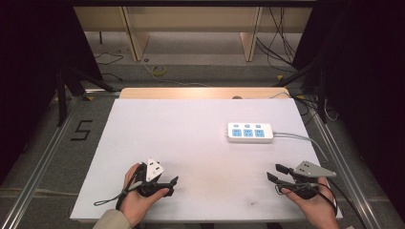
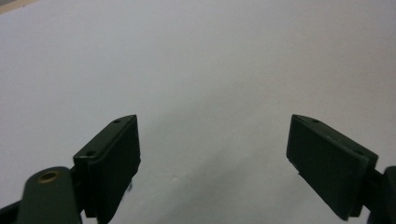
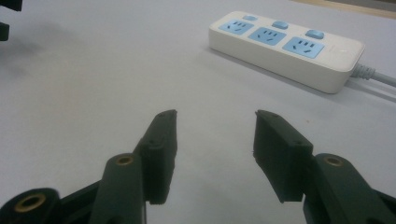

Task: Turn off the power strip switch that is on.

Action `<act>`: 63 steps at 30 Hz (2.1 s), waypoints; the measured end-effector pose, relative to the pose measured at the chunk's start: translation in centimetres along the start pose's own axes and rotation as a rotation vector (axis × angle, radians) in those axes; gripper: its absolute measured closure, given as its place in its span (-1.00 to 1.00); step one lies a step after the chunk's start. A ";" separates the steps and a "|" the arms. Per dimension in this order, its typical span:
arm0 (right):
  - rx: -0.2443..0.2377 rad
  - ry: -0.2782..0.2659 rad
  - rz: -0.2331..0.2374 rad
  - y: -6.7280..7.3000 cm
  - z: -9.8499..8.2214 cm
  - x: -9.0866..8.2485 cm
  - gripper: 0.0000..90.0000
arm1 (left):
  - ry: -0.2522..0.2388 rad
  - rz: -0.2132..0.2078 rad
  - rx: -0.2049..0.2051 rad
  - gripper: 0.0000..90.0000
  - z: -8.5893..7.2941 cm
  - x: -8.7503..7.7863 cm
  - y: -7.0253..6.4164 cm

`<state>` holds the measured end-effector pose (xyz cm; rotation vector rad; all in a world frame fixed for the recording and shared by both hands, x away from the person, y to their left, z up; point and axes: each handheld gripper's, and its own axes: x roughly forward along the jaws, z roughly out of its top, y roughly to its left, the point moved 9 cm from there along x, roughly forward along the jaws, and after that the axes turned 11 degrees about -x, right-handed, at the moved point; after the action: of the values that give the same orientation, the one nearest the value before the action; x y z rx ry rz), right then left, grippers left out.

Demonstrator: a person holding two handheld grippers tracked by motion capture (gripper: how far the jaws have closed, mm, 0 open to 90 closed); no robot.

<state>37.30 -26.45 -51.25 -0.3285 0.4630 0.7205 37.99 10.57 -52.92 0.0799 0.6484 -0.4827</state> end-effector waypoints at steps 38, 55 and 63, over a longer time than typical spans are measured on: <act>-0.156 0.100 -0.009 -0.3 2.9 2.8 1.00 | -0.001 0.018 0.009 -0.58 -0.1 0.2 0.4; -0.160 0.103 -0.013 -0.6 4.2 4.0 1.00 | -0.015 0.027 0.002 -0.57 0.1 0.2 0.4; -0.158 0.109 -0.016 -0.9 4.6 4.5 1.00 | -0.016 0.027 0.004 -0.57 0.1 0.1 0.5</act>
<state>42.27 -22.60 -49.57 -0.5205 0.5072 0.7280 38.35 10.90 -52.95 0.0879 0.6302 -0.4582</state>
